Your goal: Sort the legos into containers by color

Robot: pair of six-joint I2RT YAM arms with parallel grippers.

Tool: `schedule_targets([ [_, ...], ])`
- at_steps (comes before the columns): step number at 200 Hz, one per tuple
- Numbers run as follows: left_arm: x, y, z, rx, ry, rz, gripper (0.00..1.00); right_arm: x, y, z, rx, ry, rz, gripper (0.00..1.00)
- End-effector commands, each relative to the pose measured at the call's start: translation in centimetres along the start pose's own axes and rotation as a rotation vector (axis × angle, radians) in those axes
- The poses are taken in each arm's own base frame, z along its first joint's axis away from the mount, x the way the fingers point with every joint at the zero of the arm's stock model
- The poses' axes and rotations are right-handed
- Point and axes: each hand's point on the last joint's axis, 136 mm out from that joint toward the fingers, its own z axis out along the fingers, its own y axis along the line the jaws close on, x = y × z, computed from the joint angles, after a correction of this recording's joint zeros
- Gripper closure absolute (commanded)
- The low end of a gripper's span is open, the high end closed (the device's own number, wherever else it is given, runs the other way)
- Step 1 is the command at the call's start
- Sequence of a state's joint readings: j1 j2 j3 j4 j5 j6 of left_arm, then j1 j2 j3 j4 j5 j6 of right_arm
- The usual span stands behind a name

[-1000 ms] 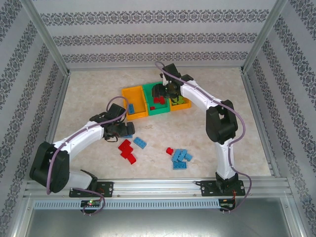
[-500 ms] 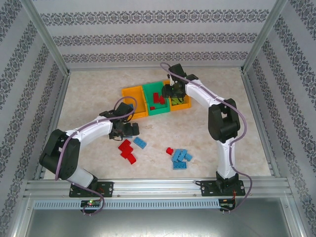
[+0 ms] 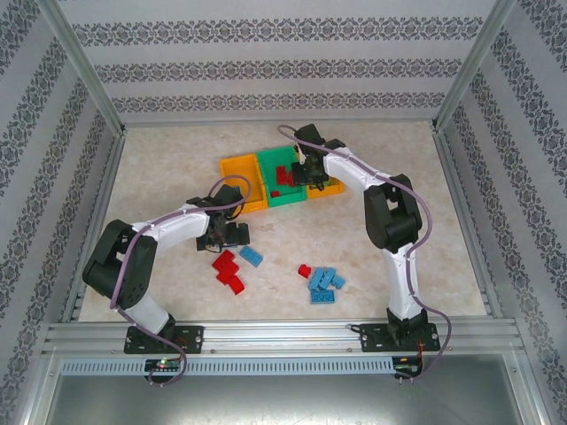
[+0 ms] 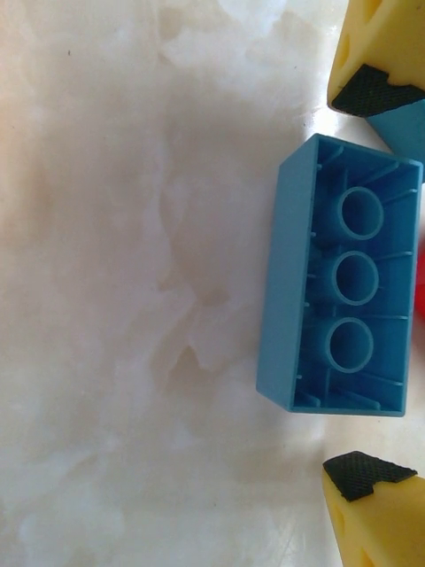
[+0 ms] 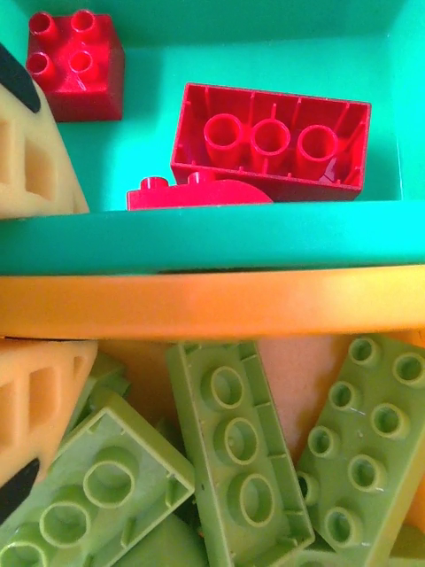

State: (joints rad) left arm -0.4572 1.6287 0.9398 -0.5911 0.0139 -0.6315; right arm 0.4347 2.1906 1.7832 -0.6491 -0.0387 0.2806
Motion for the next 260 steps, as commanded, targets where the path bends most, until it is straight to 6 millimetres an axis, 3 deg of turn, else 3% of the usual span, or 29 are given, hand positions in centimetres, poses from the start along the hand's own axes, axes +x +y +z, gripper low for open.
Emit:
schedule_targets([
  [1, -0.3, -0.1, 0.0, -0.022, -0.003, 0.016, 0.04, 1.5, -0.1, -0.2, 0.012, 0.028, 0.015, 0.75],
  [40, -0.2, -0.1, 0.2, -0.022, -0.004, 0.012, 0.13, 3.9, 0.2, -0.9, 0.035, 0.036, 0.039, 0.75],
  [89, 0.1, 0.1, 0.4, -0.020, -0.003, 0.004, 0.14, 7.4, 1.2, -1.5, 0.046, 0.062, 0.056, 0.75],
  [120, 0.1, 0.2, 0.3, -0.025, -0.010, 0.012, 0.17, 8.5, 0.9, -2.0, 0.065, 0.061, 0.069, 0.74],
  [137, 0.0, 0.1, 0.3, -0.022, -0.011, 0.013, 0.22, 8.5, 0.7, -2.6, 0.068, 0.049, 0.087, 0.56],
  [174, 0.0, -0.1, 0.6, -0.013, -0.008, 0.015, 0.32, 7.1, 0.9, -4.2, 0.056, -0.007, 0.128, 0.38],
  [225, 0.5, 0.5, 0.2, -0.022, -0.009, 0.004, 0.47, 5.7, 1.2, -6.1, 0.036, -0.067, 0.143, 0.33],
  [260, 1.4, 1.7, -0.3, -0.063, 0.011, -0.021, 0.48, 5.5, 0.3, -7.0, 0.044, -0.083, 0.150, 0.33],
])
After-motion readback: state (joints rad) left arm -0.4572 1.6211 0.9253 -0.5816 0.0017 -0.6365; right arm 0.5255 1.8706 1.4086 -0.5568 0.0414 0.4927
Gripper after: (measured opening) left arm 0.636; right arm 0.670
